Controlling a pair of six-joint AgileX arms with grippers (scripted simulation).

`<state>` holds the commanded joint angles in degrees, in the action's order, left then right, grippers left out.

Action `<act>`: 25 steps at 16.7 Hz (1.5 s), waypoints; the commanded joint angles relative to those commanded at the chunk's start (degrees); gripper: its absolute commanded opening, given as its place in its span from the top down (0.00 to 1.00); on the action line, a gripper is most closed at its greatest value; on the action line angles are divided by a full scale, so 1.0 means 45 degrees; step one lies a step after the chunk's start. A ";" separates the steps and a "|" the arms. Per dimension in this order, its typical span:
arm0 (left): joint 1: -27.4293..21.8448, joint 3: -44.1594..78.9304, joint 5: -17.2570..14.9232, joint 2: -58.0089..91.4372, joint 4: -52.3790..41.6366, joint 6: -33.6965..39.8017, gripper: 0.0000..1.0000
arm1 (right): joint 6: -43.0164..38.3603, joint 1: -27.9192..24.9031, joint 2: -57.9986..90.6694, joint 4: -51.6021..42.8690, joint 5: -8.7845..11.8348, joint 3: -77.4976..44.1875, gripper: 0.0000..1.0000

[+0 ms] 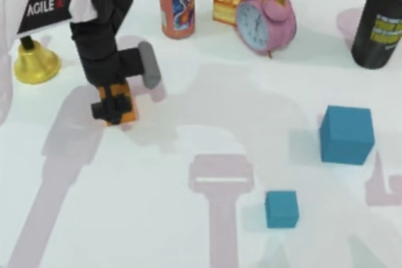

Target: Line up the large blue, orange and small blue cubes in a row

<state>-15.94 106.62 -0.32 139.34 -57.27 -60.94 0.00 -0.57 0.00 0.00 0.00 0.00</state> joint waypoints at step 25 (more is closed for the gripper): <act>-0.0012 0.2036 -0.0077 -0.1161 -0.3170 0.0206 1.00 | 0.0000 0.0000 0.0000 0.0000 0.0000 0.0000 0.00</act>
<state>-15.99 115.78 -0.67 134.12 -71.54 -60.01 0.00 -0.57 0.00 0.00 0.00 0.00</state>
